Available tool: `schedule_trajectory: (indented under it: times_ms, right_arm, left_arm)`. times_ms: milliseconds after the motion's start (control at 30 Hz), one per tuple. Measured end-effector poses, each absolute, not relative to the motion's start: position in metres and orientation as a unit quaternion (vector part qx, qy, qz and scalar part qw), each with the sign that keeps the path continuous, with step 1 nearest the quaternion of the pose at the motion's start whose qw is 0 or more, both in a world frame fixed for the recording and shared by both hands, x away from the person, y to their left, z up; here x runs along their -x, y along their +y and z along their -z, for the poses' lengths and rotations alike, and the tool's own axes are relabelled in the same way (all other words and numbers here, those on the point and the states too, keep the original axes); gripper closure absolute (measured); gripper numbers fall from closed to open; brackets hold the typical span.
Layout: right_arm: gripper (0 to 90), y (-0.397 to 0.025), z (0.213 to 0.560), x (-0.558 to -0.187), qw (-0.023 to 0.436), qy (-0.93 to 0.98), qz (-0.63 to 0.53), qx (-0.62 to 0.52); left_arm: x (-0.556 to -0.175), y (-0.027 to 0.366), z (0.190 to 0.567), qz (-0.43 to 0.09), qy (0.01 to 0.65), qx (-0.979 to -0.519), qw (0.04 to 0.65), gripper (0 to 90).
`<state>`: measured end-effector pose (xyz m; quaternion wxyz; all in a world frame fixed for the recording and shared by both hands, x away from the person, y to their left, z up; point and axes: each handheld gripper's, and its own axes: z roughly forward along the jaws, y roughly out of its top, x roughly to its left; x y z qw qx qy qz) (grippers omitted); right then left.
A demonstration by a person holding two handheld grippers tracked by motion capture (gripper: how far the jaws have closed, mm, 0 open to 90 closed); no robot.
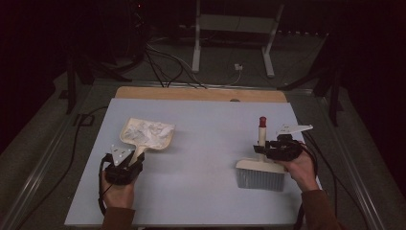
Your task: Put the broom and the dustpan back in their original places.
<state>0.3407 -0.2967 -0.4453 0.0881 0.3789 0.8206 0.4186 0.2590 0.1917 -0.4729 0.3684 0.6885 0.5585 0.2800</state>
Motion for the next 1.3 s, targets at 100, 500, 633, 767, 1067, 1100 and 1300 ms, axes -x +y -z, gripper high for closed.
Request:
schedule_trajectory:
  times_ms: [100,500,633,767,1067,1100,1300]
  right_arm:
    - [63.7,-0.294,0.449,-0.345,0.098,0.818,-0.411,-0.39]
    - [61.4,-0.285,0.465,-0.36,0.133,0.816,-0.374,-0.419]
    - [60.9,-0.284,0.471,-0.366,0.134,0.815,-0.366,-0.429]
    - [60.3,-0.281,0.478,-0.37,0.139,0.815,-0.355,-0.437]
    - [59.8,-0.278,0.489,-0.378,0.136,0.811,-0.342,-0.455]
    - [59.7,-0.278,0.49,-0.378,0.136,0.811,-0.34,-0.457]
    - [59.5,-0.275,0.497,-0.382,0.141,0.809,-0.327,-0.467]
  left_arm:
    - [-0.26,0.19,0.476,-0.28,0.562,-0.688,0.365,66.4]
    - [-0.268,0.181,0.487,-0.286,0.562,-0.692,0.352,66.4]
    - [-0.271,0.18,0.491,-0.288,0.563,-0.694,0.346,66.4]
    - [-0.274,0.18,0.494,-0.293,0.565,-0.691,0.341,66.4]
    - [-0.281,0.181,0.5,-0.296,0.571,-0.69,0.333,66.3]
    - [-0.282,0.181,0.5,-0.295,0.572,-0.689,0.334,66.4]
    - [-0.286,0.18,0.503,-0.296,0.576,-0.688,0.329,66.3]
